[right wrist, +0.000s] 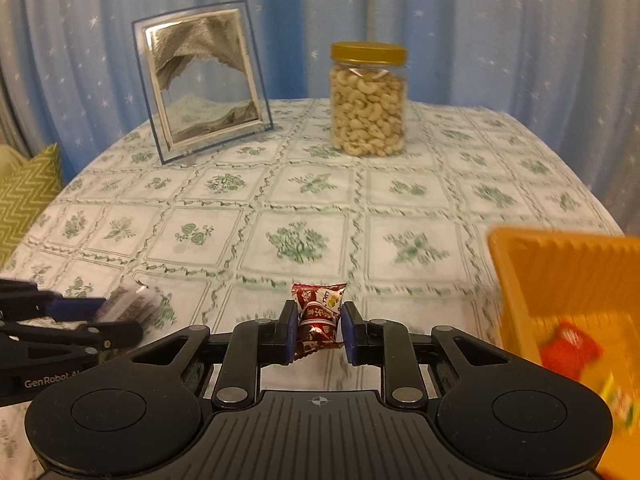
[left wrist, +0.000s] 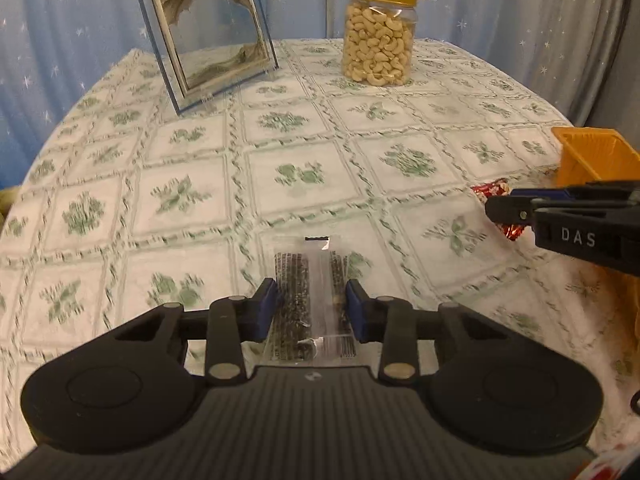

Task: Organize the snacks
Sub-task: 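Lift the red-gold candy with the right tool, regrasping it between its fingers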

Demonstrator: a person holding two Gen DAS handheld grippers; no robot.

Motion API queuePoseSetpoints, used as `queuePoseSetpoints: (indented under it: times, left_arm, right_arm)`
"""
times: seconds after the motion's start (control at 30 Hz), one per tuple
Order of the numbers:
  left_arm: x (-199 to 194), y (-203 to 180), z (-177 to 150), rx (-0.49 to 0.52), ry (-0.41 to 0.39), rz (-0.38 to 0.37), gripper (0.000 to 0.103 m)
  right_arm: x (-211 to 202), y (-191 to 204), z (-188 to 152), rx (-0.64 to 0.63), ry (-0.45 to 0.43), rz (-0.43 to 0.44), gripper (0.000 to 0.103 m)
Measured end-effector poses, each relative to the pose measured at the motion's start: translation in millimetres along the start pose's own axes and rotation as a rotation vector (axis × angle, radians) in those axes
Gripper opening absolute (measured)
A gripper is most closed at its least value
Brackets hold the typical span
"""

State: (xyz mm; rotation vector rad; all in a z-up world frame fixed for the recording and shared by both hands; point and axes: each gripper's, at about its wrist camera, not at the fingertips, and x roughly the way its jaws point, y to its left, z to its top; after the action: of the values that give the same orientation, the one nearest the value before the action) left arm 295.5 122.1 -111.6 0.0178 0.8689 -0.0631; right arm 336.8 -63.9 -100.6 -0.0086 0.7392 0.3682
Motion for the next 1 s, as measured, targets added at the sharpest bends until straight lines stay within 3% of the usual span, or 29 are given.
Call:
queuePoseSetpoints:
  times: [0.27, 0.37, 0.73, 0.77, 0.87, 1.0]
  left_arm:
    - [-1, -11, -10, 0.033, -0.016, 0.035, 0.037]
    - [-4, -9, -11, 0.003, -0.012, 0.031, 0.034]
    - [-37, -33, -45, -0.044, -0.009, 0.025, 0.034]
    - [-39, -35, -47, -0.041, -0.011, 0.024, 0.034]
    - [-40, -39, -49, -0.025, -0.017, 0.027, 0.034]
    - [-37, -35, -47, -0.029, -0.025, 0.033, 0.035]
  right_arm:
    - [-24, 5, -19, 0.005, 0.004, -0.001, 0.023]
    - [-34, 6, -24, 0.005, -0.003, 0.003, 0.011]
    - [-59, 3, -54, 0.002, 0.023, -0.003, 0.011]
    - [-59, 4, -55, -0.011, 0.018, -0.007, 0.014]
    - [-58, 2, -55, 0.022, 0.002, 0.008, 0.058]
    - [-46, 3, -51, 0.075, 0.018, 0.043, 0.059]
